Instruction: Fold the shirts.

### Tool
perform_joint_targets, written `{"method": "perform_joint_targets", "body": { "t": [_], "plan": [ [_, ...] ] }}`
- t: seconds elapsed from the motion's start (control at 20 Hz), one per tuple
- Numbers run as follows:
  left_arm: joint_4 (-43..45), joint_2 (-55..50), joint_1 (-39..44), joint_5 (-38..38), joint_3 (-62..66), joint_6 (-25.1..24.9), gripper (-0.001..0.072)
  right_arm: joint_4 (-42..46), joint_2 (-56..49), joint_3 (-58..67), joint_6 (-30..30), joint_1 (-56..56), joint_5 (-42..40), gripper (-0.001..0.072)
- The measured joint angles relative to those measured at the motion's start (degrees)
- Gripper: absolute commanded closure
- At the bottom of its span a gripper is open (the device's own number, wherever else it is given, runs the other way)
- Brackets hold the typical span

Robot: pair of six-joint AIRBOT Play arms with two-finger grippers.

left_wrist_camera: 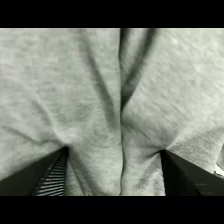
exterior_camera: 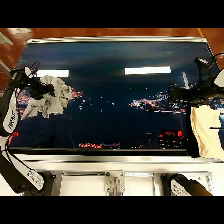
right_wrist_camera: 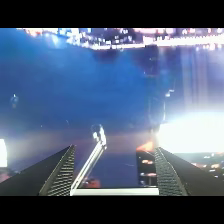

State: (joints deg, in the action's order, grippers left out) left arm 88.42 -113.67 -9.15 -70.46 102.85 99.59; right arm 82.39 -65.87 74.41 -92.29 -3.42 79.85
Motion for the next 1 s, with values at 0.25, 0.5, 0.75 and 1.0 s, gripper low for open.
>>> {"method": "perform_joint_targets", "body": {
  "t": [0.25, 0.5, 0.75, 1.0],
  "plan": [
    [-0.76, 2.56, 0.26, 0.24, 1.14, -0.85, 0.0674, -1.16, 0.00, 0.00, 0.00, 0.00, -0.39, 0.0090],
    [-1.64, 19.06, 5.40, 3.28, 4.76, -2.01, 0.0673, -5.70, 0.07, 0.39, 1.16, 0.00, -0.90, 0.0090],
    [-2.32, 42.53, 17.84, 6.97, 5.97, -2.54, 0.0673, -7.89, 2.95, 6.38, 4.74, 0.02, 3.65, 0.0090],
    [-3.45, 54.88, 34.67, 7.72, 4.92, -2.38, 0.0673, -7.19, 10.86, 14.67, 6.54, 0.02, 6.25, 0.0090]
  ]
}}
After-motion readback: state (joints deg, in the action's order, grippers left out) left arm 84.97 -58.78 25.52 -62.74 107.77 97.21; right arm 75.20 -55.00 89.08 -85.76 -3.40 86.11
